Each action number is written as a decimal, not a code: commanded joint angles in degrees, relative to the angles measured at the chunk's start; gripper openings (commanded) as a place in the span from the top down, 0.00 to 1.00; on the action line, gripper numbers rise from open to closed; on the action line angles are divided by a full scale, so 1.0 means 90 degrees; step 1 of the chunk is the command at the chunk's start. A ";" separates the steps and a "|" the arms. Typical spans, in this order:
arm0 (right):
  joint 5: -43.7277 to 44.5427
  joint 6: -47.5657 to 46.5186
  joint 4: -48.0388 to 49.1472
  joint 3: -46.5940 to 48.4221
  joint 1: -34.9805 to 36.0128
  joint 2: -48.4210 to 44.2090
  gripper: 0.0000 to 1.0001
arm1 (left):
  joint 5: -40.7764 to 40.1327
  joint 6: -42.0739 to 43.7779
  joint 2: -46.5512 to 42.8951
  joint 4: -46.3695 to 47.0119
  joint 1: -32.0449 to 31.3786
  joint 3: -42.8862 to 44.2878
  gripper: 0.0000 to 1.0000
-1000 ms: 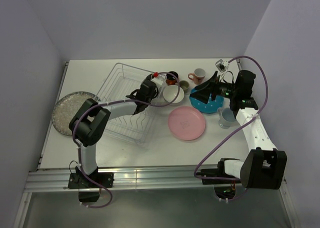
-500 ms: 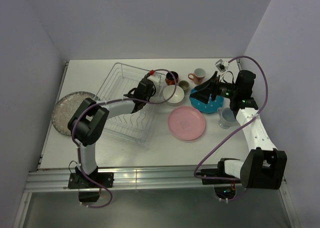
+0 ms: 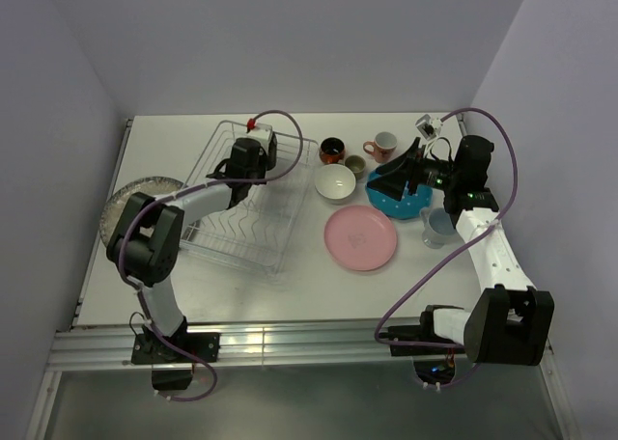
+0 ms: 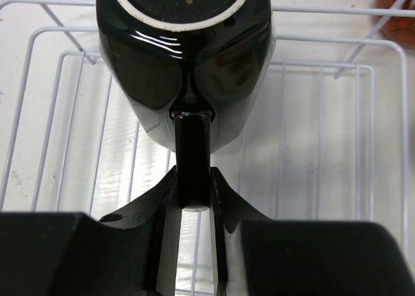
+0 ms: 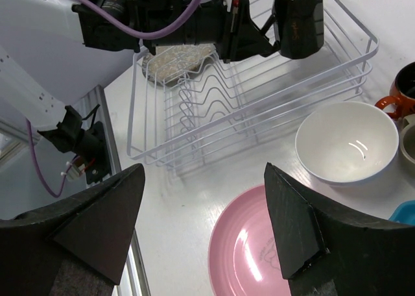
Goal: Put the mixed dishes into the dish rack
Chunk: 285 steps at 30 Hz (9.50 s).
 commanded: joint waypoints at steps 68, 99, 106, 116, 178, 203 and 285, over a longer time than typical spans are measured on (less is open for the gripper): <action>0.0054 -0.1619 -0.1447 0.0395 -0.0039 -0.0061 0.18 | 0.0806 -0.2828 -0.5813 -0.2427 0.2203 -0.1292 0.01; -0.0356 -0.1472 -0.1554 0.0424 0.0010 -0.0247 0.18 | 0.1460 -0.6514 -0.5682 -0.2810 0.5847 -0.4106 0.13; -0.0356 -0.1589 -0.1662 0.0454 0.0010 -0.0276 0.18 | 0.2707 -0.5869 -0.4987 -0.2185 0.5847 -0.4096 0.18; -0.0346 -0.1560 -0.1652 0.0454 0.0010 -0.0237 0.18 | 0.3910 -0.5341 -0.4898 -0.2018 0.5847 -0.4251 0.29; -0.0366 -0.1746 -0.1808 0.0483 0.0049 -0.0169 0.18 | 0.1928 -0.6678 -0.3835 -0.3006 0.6306 -0.4349 0.37; -0.0464 -0.2505 -0.2401 0.0599 0.0400 -0.0120 0.18 | 0.2212 -0.6659 -0.5553 -0.2721 0.6853 -0.3969 1.00; 0.5630 -0.3767 -0.1242 0.9536 0.7656 0.8376 0.30 | 0.3970 -0.7187 -0.5464 -0.2691 0.7263 -0.2768 1.00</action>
